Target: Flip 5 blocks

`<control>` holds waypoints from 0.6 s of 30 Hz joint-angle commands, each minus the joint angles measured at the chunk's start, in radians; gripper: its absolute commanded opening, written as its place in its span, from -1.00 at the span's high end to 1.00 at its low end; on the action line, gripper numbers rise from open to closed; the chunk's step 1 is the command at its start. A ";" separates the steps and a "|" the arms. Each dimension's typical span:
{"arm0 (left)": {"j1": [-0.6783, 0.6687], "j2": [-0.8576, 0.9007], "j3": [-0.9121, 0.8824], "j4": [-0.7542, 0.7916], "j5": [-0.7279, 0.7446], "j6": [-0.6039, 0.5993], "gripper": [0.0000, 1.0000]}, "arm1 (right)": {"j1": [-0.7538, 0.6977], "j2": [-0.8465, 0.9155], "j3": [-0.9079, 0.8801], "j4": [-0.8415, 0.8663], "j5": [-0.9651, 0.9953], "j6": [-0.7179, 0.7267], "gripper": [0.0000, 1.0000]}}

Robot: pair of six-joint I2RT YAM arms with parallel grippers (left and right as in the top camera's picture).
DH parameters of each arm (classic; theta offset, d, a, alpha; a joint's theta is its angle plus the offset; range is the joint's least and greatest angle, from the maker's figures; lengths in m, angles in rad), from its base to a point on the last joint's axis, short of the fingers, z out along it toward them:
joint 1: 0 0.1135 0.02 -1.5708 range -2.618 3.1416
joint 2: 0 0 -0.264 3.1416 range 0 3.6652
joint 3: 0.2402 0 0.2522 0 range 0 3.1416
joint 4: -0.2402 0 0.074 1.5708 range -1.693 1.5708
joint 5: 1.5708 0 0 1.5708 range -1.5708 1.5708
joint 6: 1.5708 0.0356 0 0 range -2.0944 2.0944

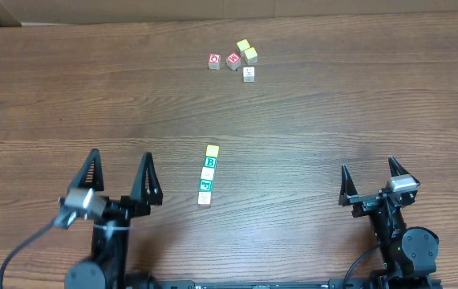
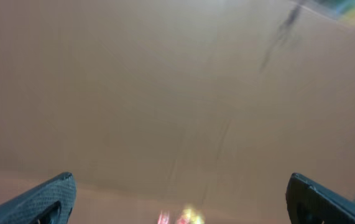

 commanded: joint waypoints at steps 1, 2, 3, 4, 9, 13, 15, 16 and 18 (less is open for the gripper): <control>-0.018 -0.079 -0.042 0.060 -0.030 0.004 -0.99 | -0.004 -0.008 -0.010 0.003 0.013 -0.001 -1.00; -0.021 -0.094 -0.049 0.063 -0.035 0.017 -1.00 | -0.004 -0.008 -0.010 0.003 0.013 -0.001 -1.00; -0.024 -0.109 -0.057 0.063 -0.041 0.030 -1.00 | -0.004 -0.008 -0.011 0.003 0.013 -0.001 -1.00; -0.027 -0.108 -0.065 0.074 -0.047 0.041 -0.99 | -0.004 -0.008 -0.010 0.003 0.013 -0.001 -1.00; -0.029 -0.108 -0.129 0.105 -0.049 0.042 -1.00 | -0.004 -0.008 -0.010 0.003 0.013 -0.001 -1.00; -0.032 -0.108 -0.187 0.124 -0.046 0.042 -1.00 | -0.004 -0.008 -0.011 0.003 0.013 -0.001 -1.00; -0.032 -0.108 -0.210 0.122 -0.048 0.043 -1.00 | -0.004 -0.008 -0.010 0.003 0.013 -0.001 -1.00; -0.032 -0.108 -0.223 0.122 -0.050 0.043 -1.00 | -0.004 -0.008 -0.010 0.003 0.013 -0.001 -1.00; -0.032 -0.108 -0.246 0.116 -0.051 0.045 -1.00 | -0.004 -0.008 -0.010 0.003 0.013 -0.001 -1.00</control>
